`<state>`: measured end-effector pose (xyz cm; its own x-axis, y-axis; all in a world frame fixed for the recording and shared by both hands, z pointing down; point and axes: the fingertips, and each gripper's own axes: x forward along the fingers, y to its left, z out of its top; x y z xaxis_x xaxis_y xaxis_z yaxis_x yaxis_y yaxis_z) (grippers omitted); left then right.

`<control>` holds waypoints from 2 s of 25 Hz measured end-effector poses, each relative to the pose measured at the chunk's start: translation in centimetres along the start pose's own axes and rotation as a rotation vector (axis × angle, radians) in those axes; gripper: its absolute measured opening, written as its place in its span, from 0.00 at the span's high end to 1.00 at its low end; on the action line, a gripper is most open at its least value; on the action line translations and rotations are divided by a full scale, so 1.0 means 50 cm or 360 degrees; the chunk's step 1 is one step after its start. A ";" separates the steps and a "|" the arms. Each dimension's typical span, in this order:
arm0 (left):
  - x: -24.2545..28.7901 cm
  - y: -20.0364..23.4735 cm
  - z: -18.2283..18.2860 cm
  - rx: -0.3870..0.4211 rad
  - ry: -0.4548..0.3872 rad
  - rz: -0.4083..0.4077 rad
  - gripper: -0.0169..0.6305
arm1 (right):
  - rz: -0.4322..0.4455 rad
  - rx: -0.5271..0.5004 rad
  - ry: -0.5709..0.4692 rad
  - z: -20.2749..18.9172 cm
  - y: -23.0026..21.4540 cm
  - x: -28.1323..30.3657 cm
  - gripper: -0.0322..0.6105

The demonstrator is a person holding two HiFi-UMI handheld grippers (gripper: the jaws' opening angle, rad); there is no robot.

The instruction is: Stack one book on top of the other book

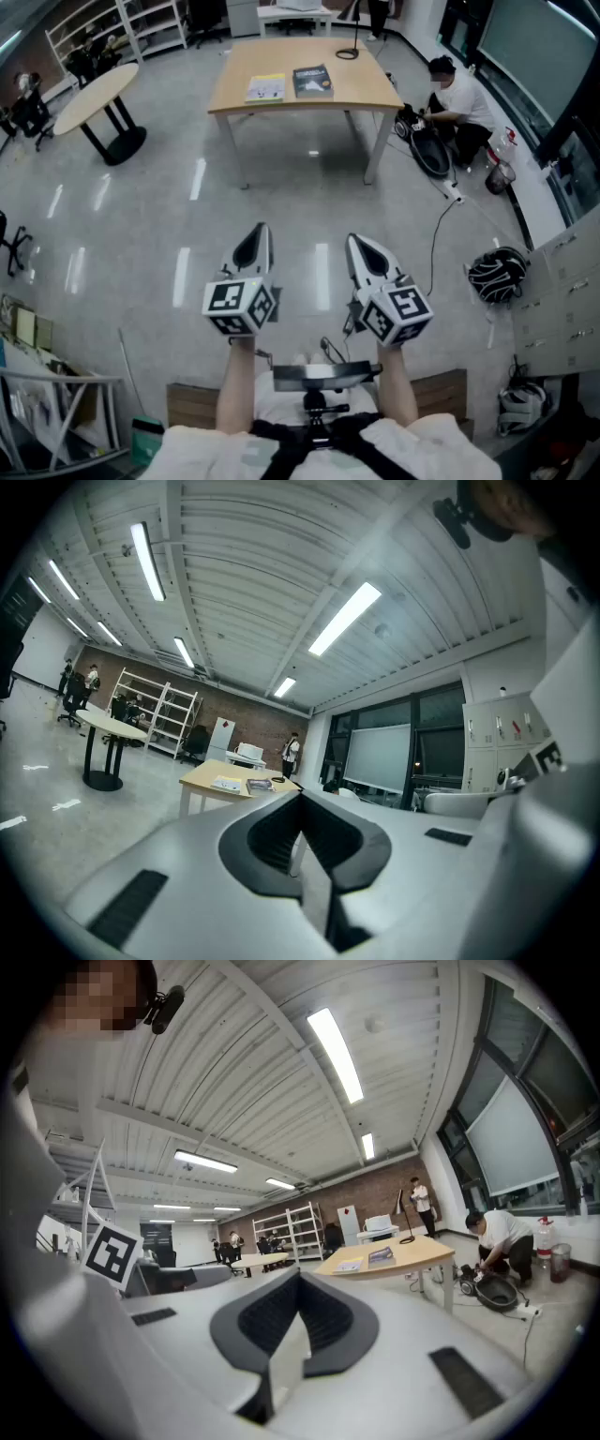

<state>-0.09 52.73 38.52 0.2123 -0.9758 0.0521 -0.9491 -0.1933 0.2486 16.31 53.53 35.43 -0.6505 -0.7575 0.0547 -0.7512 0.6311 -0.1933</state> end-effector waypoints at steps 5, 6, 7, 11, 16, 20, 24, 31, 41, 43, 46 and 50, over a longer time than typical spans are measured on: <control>0.016 -0.027 -0.009 0.0063 0.0020 -0.0028 0.97 | 0.0006 0.0008 -0.0027 -0.005 -0.029 0.000 0.95; 0.019 -0.030 -0.007 0.0059 0.0012 -0.0031 0.97 | 0.0006 0.0010 -0.0031 -0.004 -0.034 0.001 0.95; 0.023 -0.031 -0.005 0.0053 0.0007 -0.0028 0.97 | 0.0010 0.0013 -0.0033 -0.003 -0.038 0.003 0.95; 0.039 -0.034 -0.010 0.0049 0.0022 0.0001 0.97 | 0.0048 0.0088 -0.0047 -0.001 -0.057 0.004 0.95; 0.066 -0.032 -0.030 0.0006 0.0026 0.0026 0.97 | 0.0096 0.0110 0.0002 -0.023 -0.085 0.015 0.95; 0.088 -0.044 -0.053 0.0027 0.0051 0.0023 0.97 | 0.0083 0.0160 0.0062 -0.058 -0.130 0.032 0.95; 0.098 -0.018 -0.061 -0.0074 0.0054 0.0039 0.97 | 0.0142 0.0190 0.0188 -0.097 -0.131 0.061 0.95; 0.227 0.111 -0.079 -0.0148 0.0070 0.0066 0.97 | 0.0137 0.0248 0.0193 -0.117 -0.180 0.219 0.95; 0.582 0.389 0.052 -0.0108 0.0078 0.0042 0.97 | 0.0143 0.0167 0.0189 -0.037 -0.259 0.677 0.95; 0.641 0.435 0.082 -0.0079 0.0088 0.0000 0.97 | 0.0132 0.0168 0.0153 -0.014 -0.261 0.750 0.95; 0.728 0.489 0.106 -0.0067 0.0124 -0.0022 0.97 | 0.0089 0.0209 0.0136 0.000 -0.292 0.841 0.95; 0.837 0.532 0.091 -0.0110 0.0188 -0.0029 0.97 | 0.0048 0.0265 0.0167 -0.007 -0.362 0.931 0.95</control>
<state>-17.51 6.30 42.89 0.2593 -0.9526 0.1591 -0.9274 -0.1996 0.3164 -0.40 6.90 41.81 -0.6870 -0.7117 0.1465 -0.7080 0.6104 -0.3552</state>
